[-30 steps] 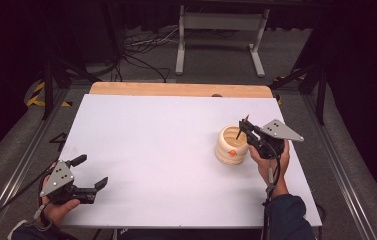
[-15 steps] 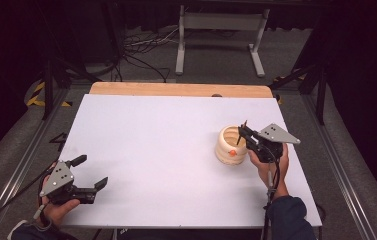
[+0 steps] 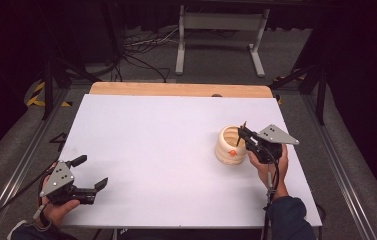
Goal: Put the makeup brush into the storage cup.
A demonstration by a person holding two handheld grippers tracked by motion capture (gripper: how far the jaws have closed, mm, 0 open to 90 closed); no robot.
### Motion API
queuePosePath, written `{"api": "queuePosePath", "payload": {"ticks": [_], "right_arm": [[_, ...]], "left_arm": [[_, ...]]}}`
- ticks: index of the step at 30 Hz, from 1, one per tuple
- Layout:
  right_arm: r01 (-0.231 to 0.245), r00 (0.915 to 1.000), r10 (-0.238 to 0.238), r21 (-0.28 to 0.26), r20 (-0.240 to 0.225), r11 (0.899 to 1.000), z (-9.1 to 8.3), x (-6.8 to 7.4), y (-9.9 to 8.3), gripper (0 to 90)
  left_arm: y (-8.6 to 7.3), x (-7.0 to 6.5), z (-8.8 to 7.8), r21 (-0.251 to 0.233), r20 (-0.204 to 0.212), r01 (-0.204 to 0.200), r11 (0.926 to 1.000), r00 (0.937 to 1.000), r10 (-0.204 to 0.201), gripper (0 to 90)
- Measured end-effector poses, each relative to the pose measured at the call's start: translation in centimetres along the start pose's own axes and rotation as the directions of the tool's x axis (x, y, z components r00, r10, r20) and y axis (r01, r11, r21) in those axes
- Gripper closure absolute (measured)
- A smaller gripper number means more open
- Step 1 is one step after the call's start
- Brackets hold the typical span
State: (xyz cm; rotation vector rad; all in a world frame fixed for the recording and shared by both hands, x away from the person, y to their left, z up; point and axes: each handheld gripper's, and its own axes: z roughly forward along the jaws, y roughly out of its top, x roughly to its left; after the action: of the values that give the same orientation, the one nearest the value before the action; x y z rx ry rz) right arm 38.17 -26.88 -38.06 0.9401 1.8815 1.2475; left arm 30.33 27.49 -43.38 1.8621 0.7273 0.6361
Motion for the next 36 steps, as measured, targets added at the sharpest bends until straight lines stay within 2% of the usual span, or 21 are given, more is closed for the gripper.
{"api": "queuePosePath", "payload": {"ticks": [5,9,11,15,20,30,36], "right_arm": [[-0.004,1.0000,0.004,-0.006,0.007,1.000,-0.06,-0.05,0.02,82.8],[-0.010,0.9999,0.011,-0.020,0.010,1.000,-0.24,-0.17,0.05,74.6],[-0.017,0.9998,0.017,-0.025,0.011,1.000,-0.28,-0.23,0.04,66.4],[-0.021,0.9997,0.021,-0.034,0.012,0.999,-0.31,-0.24,0.08,57.5],[-0.026,0.9996,0.027,-0.030,0.007,0.999,-0.34,-0.29,0.23,44.7],[-0.041,0.9990,0.042,-0.043,0.018,0.998,-0.70,-0.50,0.52,32.1],[-0.039,0.9985,0.040,-0.037,0.038,0.999,-0.72,-0.35,0.63,20.2]], "left_arm": [[0.00,0.01,-0.02,0.001,-0.001,-0.001,1.0000,1.0000,0.001,3.2],[0.00,0.04,-0.03,0.006,-0.001,-0.003,1.0000,1.0000,0.003,3.2],[0.00,0.04,-0.01,0.007,0.001,-0.004,1.0000,1.0000,0.004,3.2],[0.00,0.05,-0.01,0.008,0.001,-0.004,1.0000,1.0000,0.004,3.2],[0.00,0.03,0.03,0.009,0.003,-0.004,1.0000,1.0000,0.004,3.2],[0.00,0.04,0.06,0.012,0.007,-0.002,0.9999,1.0000,0.002,3.2],[0.00,0.03,0.07,0.013,0.008,-0.003,0.9999,1.0000,0.003,3.2]]}}
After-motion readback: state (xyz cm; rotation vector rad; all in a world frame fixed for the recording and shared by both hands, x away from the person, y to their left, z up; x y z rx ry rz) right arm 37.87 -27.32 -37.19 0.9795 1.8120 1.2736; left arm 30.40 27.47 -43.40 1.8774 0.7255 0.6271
